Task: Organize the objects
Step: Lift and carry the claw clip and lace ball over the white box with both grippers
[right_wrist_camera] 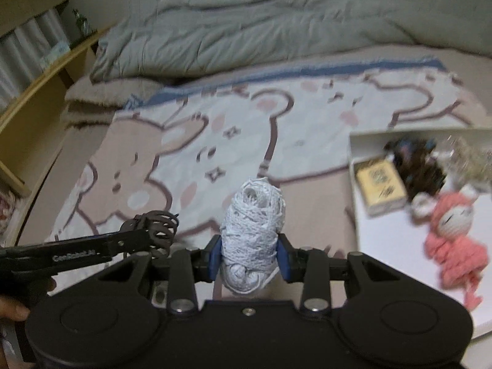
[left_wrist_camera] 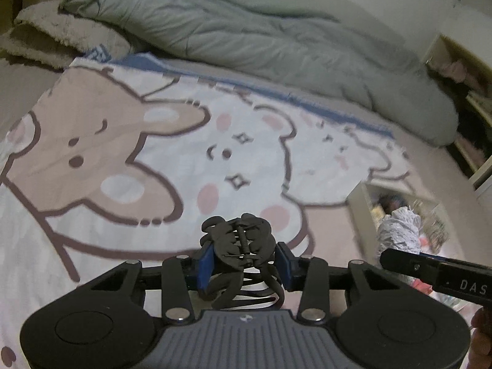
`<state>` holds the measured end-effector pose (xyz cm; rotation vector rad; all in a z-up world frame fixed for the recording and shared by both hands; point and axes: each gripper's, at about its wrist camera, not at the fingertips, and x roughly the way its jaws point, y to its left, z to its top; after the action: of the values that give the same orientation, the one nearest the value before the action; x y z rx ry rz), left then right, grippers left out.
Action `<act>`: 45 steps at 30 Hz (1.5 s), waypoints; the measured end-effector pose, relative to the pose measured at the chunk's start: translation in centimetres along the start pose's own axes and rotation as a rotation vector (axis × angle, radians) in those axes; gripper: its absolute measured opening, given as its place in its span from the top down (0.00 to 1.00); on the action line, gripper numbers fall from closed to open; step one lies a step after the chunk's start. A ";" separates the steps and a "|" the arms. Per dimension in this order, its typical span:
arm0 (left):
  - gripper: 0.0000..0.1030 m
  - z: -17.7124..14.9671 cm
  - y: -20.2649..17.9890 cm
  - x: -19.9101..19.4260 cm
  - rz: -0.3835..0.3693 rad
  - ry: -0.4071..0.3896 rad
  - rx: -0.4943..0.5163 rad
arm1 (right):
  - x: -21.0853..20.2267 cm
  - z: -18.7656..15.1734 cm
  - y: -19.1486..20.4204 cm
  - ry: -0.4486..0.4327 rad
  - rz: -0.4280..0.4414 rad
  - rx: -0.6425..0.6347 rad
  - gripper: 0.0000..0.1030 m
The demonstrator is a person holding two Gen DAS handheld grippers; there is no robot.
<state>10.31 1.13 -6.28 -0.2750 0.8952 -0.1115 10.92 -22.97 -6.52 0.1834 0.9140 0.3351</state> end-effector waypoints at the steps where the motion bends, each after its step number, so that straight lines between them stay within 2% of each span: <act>1: 0.58 0.3 -0.2 -0.3 -0.007 -0.014 0.004 | -0.5 0.3 -0.2 -0.017 -0.001 0.002 0.63; 11: 0.58 1.8 -4.1 -2.5 -0.090 -0.096 0.056 | -4.8 2.4 -2.5 -0.135 -0.027 -0.003 0.63; 20: 0.58 1.7 -8.7 -2.8 -0.190 -0.115 0.103 | -6.7 2.3 -4.9 -0.146 -0.052 -0.028 0.63; 29: 0.58 0.5 -13.3 -1.8 -0.278 -0.092 0.176 | -6.2 1.4 -8.7 -0.087 -0.104 -0.028 0.63; 37: 0.58 -1.2 -16.8 0.7 -0.339 -0.010 0.209 | -4.0 0.0 -11.5 0.031 -0.114 -0.016 0.63; 41: 0.58 -2.2 -18.2 1.8 -0.321 0.006 0.246 | -2.2 -1.0 -12.2 0.110 -0.114 -0.030 0.63; 45: 0.58 -2.5 -18.4 3.1 -0.330 0.041 0.217 | -0.8 -1.6 -13.5 0.160 -0.117 -0.018 0.63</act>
<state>10.66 -17.59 -4.88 -0.2166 0.8642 -0.5186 11.96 -35.88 -10.88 0.0866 1.0752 0.2524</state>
